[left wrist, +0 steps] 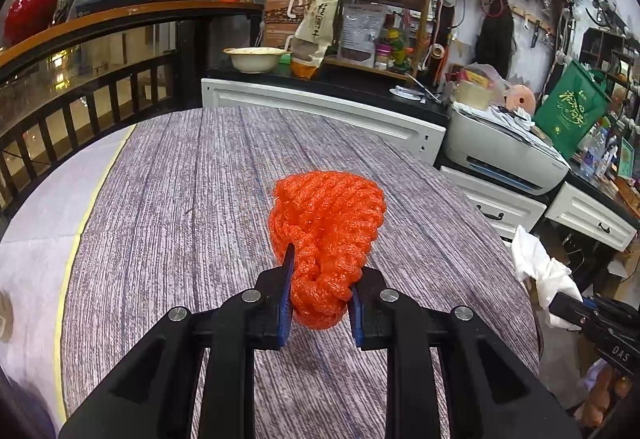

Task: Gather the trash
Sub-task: 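Carry the tissue and orange net over the black bin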

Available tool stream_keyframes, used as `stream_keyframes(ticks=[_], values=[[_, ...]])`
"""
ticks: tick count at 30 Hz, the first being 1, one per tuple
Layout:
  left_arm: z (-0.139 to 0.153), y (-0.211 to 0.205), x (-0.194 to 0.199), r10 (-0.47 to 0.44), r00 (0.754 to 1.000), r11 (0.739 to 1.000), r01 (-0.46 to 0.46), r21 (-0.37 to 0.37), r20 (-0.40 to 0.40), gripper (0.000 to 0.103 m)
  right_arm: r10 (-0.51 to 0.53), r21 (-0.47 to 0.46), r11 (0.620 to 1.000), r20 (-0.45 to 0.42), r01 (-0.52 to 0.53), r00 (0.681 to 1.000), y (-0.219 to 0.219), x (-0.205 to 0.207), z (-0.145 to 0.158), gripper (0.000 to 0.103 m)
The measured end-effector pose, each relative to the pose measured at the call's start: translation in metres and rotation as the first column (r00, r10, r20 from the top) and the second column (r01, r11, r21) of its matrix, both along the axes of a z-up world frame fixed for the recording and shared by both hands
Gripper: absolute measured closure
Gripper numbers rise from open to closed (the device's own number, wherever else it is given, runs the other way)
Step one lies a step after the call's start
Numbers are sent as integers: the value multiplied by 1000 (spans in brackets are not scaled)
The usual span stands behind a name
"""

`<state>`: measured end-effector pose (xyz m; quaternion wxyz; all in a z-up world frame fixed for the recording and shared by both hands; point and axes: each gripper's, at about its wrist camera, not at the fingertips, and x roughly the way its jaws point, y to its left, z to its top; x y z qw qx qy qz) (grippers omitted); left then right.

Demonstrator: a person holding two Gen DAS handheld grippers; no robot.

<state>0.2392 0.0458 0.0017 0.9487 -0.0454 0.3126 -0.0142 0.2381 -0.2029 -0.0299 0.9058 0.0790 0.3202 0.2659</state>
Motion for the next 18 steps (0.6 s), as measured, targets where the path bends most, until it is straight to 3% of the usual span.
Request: stream_keyframes(ticks=[9, 18], values=[[0, -27, -25, -35, 999, 999, 35, -7, 23, 81, -53, 24, 998, 6, 53, 999, -28, -15, -7, 90], [4, -84, -37, -157, 985, 987, 158, -11, 66, 81, -236, 22, 971, -1, 236, 972, -90, -17, -18, 90]])
